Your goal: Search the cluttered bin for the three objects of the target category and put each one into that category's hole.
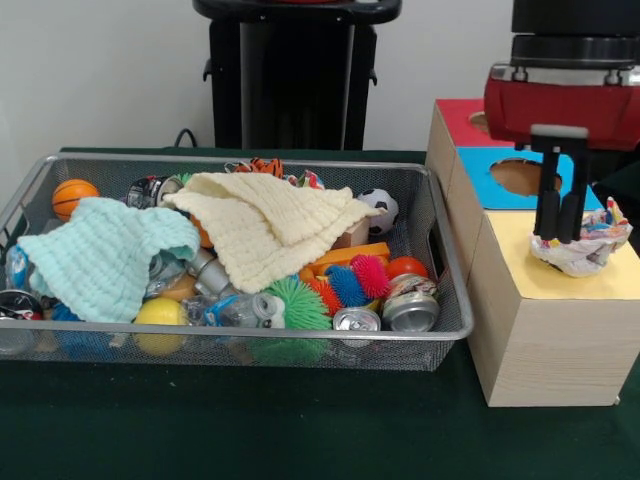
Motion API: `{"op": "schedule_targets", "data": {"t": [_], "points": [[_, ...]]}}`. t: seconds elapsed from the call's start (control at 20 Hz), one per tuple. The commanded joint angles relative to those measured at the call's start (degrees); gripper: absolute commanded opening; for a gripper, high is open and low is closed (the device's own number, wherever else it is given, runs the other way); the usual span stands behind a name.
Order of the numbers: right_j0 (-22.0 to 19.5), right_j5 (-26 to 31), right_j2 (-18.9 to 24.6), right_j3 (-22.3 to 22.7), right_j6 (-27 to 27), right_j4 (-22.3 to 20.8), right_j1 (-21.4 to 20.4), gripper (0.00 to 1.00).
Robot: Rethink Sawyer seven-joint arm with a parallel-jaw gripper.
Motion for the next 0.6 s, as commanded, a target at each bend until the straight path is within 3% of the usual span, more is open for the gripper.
{"op": "schedule_targets", "data": {"t": [0.05, 0.6], "points": [[-2.0, 7.0, 7.4, 9.0, -2.8, -3.4, -1.0, 0.0], [-0.2, 2.0, 8.0, 8.8, 2.0, -4.7, 1.3, 0.0]]}}
